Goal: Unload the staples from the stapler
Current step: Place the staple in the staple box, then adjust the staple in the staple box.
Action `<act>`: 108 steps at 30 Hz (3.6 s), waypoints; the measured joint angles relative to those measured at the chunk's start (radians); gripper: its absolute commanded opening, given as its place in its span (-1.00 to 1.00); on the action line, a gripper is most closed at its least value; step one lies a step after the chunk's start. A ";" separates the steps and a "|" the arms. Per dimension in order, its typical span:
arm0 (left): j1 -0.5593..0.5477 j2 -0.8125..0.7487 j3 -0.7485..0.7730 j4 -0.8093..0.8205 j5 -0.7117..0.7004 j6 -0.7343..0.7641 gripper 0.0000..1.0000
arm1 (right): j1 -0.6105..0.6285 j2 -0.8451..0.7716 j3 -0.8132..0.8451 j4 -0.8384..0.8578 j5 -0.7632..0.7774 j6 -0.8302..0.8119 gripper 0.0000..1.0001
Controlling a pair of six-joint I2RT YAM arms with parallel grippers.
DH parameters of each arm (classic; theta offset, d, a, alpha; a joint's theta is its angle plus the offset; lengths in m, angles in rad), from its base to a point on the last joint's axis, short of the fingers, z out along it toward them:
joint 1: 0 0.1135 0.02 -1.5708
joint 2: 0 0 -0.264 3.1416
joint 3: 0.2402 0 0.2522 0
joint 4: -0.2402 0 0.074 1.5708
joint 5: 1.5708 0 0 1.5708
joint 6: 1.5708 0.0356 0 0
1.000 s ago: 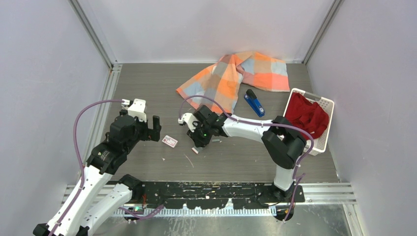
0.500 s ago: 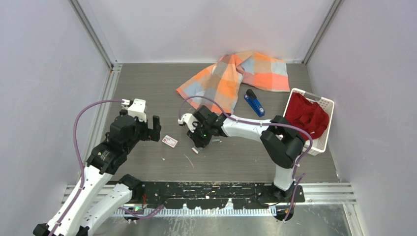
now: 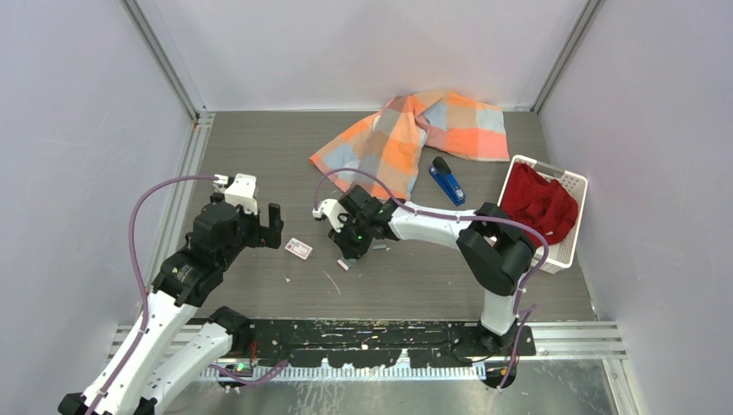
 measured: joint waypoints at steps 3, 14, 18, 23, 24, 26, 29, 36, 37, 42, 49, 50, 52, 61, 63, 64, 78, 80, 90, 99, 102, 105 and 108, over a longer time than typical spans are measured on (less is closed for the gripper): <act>0.000 0.000 0.000 0.000 0.000 0.000 0.98 | 0.000 0.000 0.004 -0.001 0.000 0.000 -0.44; 0.004 0.000 0.000 0.000 0.000 0.000 0.98 | 0.000 0.002 0.004 -0.002 0.000 0.000 -0.44; 0.004 0.000 0.000 0.000 0.000 0.000 0.98 | 0.000 0.009 0.004 -0.003 0.000 0.000 -0.44; 0.005 0.000 0.000 0.000 0.000 0.000 0.98 | 0.000 0.009 0.004 0.000 -0.004 0.003 -0.43; 0.005 0.000 0.000 0.000 0.001 0.000 0.98 | 0.000 0.009 0.004 0.001 -0.005 0.003 -0.43; 0.006 0.000 0.000 0.000 0.001 0.000 0.98 | 0.000 0.007 0.004 0.009 -0.009 0.004 -0.43; 0.006 0.000 0.000 0.000 0.005 0.000 0.98 | -0.002 -0.002 0.004 0.018 -0.022 0.004 -0.41; 0.011 -0.009 0.000 0.000 0.008 -0.001 0.98 | -0.012 -0.037 0.002 0.071 -0.069 0.003 -0.36; 0.011 -0.010 0.000 0.000 0.008 -0.001 0.98 | -0.013 -0.037 0.002 0.077 -0.072 0.003 -0.36; 0.012 -0.010 0.000 0.000 0.008 -0.001 0.98 | -0.014 -0.037 0.002 0.085 -0.074 0.000 -0.34; 0.012 -0.011 0.000 0.000 0.008 -0.003 0.98 | -0.014 -0.037 0.002 0.089 -0.060 -0.005 -0.28; 0.012 -0.011 0.000 0.000 0.008 -0.003 0.98 | -0.015 -0.037 0.002 0.089 -0.056 -0.005 -0.28; 0.012 -0.013 0.000 0.000 0.008 -0.003 0.98 | -0.016 -0.037 0.002 0.089 -0.050 -0.005 -0.28; 0.012 -0.018 0.000 0.000 0.012 -0.003 0.98 | -0.019 -0.024 0.002 0.089 -0.029 -0.005 -0.27; 0.012 -0.018 0.000 0.001 0.014 -0.003 0.98 | -0.019 -0.019 0.002 0.088 -0.023 -0.005 -0.27; 0.012 -0.018 0.000 0.001 0.016 -0.003 0.98 | -0.019 -0.017 0.002 0.087 -0.021 -0.005 -0.27; 0.013 -0.018 0.000 0.002 0.019 -0.003 0.98 | -0.019 0.040 0.011 0.072 -0.018 -0.005 -0.25; 0.016 -0.018 0.000 0.004 0.021 -0.003 0.98 | -0.019 0.040 0.012 0.072 -0.018 -0.005 -0.25; 0.019 -0.018 0.000 0.008 0.027 -0.003 0.98 | -0.011 0.048 0.024 0.068 -0.018 -0.005 -0.25; 0.019 -0.018 0.000 0.008 0.030 -0.003 0.97 | -0.008 0.060 0.027 0.065 -0.016 -0.005 -0.26; 0.019 -0.018 0.000 0.008 0.030 -0.003 0.98 | -0.007 0.060 0.027 0.064 -0.014 -0.005 -0.27; 0.019 -0.018 0.000 0.008 0.031 -0.003 0.98 | -0.007 0.061 0.027 0.064 -0.014 -0.005 -0.28; 0.019 -0.018 0.000 0.008 0.031 -0.003 0.97 | -0.007 0.061 0.027 0.064 -0.014 -0.005 -0.29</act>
